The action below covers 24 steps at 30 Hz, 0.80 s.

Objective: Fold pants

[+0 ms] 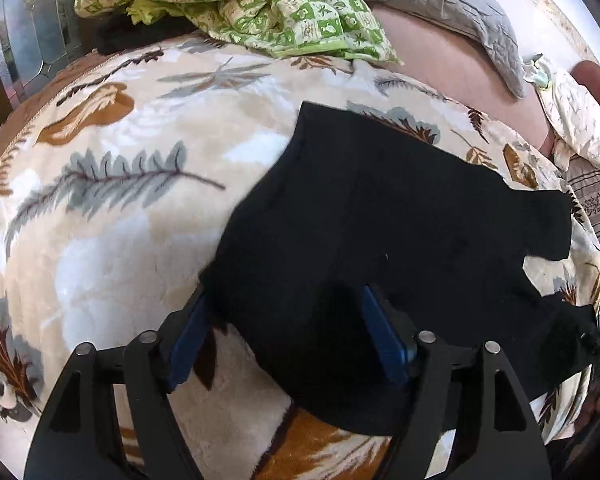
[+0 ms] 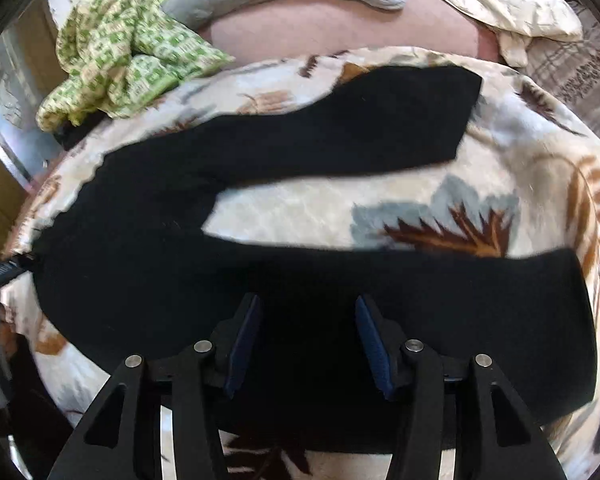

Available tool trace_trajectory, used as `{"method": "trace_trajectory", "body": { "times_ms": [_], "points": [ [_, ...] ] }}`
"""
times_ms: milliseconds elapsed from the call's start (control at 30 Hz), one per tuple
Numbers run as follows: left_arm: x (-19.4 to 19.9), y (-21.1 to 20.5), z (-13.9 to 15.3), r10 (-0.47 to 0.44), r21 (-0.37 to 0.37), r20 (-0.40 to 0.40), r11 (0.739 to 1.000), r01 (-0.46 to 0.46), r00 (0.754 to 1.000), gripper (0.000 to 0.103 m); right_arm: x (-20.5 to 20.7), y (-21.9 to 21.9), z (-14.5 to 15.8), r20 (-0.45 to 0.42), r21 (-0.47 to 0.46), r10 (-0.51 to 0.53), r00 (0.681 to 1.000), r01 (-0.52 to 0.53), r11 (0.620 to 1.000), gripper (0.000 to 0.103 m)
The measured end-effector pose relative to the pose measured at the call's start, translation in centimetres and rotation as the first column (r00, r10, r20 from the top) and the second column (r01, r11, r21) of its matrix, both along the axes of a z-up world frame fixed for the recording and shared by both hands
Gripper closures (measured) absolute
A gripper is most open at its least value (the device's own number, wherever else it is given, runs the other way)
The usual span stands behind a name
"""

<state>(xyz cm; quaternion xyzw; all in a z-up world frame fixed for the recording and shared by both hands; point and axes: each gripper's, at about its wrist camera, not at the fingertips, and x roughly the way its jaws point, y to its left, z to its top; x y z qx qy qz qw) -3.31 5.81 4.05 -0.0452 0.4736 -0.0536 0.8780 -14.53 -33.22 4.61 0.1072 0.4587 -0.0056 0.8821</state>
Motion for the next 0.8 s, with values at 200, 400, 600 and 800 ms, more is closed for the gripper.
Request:
{"method": "trace_trajectory", "body": {
  "times_ms": [200,400,600,800],
  "points": [
    [2.7,0.3,2.6,-0.020,0.025,0.075,1.000,0.018,0.997,0.019,4.8,0.4,2.5,0.055,-0.057,0.097,0.994,-0.094,0.994,0.036],
    [6.9,-0.7,3.1,-0.094,0.086,0.096,0.993,0.086,0.991,0.018,10.7,1.4,2.6,0.039,-0.130,0.182,0.982,-0.176,0.976,0.031],
    [11.6,-1.6,2.3,-0.181,0.078,0.074,0.981,0.175,0.981,0.018,15.3,2.0,2.1,0.028,-0.156,0.259,0.966,-0.251,0.955,0.024],
    [15.7,-3.4,1.2,-0.332,0.121,0.030,0.937,0.327,0.943,0.018,19.4,2.3,1.1,0.008,-0.134,0.373,0.928,-0.368,0.920,0.020]
  ]
}}
